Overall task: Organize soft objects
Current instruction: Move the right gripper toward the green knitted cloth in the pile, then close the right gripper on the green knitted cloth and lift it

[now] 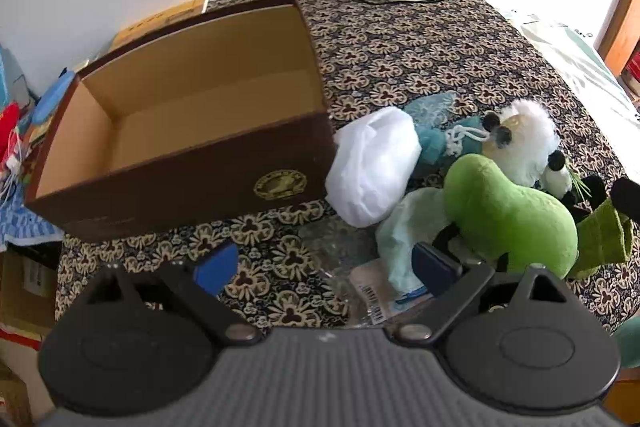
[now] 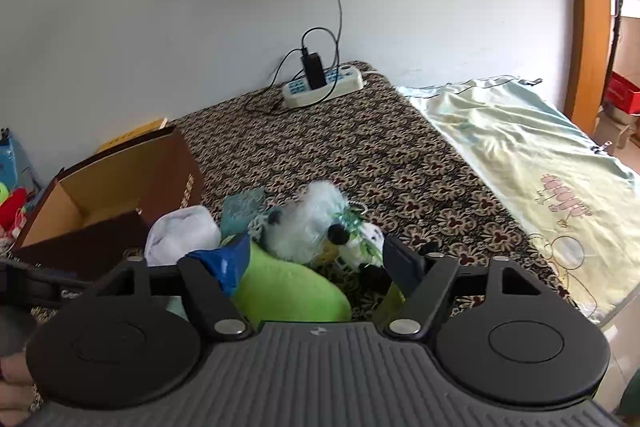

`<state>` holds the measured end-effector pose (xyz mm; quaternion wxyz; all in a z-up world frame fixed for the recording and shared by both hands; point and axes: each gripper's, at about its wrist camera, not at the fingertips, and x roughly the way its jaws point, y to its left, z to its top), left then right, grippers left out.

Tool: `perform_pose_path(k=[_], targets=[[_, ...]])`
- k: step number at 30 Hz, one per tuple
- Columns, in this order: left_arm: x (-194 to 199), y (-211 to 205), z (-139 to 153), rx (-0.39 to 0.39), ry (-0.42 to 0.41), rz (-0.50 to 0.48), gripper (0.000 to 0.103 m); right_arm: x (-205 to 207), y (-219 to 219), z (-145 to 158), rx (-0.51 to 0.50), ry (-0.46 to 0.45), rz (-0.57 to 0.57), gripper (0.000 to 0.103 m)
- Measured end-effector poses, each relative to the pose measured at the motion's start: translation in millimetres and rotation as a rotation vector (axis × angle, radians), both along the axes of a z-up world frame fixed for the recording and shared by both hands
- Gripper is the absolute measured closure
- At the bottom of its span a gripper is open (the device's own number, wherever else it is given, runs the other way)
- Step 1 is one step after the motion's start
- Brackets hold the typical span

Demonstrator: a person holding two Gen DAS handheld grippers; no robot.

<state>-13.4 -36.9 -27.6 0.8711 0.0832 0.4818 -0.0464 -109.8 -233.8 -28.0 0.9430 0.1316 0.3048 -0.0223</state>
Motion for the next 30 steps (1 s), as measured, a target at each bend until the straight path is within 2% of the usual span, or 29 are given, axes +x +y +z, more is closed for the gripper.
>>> perform_pose_path(k=[11, 18, 21, 24, 30], targets=[[4.8, -8.6, -0.6, 0.007, 0.001, -0.031, 0.01, 7.2, -11.3, 2.0, 0.04, 0.012, 0.062, 0.051], [4.9, -14.5, 2.3, -0.015, -0.007, -0.052, 0.01, 13.6, -24.0, 6.6, 0.041, 0.021, 0.163, 0.051], [1.2, -10.8, 5.6, -0.094, -0.003, -0.088, 0.01, 15.3, -26.1, 10.7, -0.004, 0.025, 0.233, 0.054], [-6.4, -8.6, 8.3, -0.155, -0.006, -0.141, 0.01, 18.3, -31.7, 13.0, -0.003, 0.036, 0.312, 0.06], [-16.8, -12.4, 4.1, -0.355, 0.054, -0.215, 0.01, 35.7, -46.4, 4.6, 0.085, 0.093, 0.431, 0.071]])
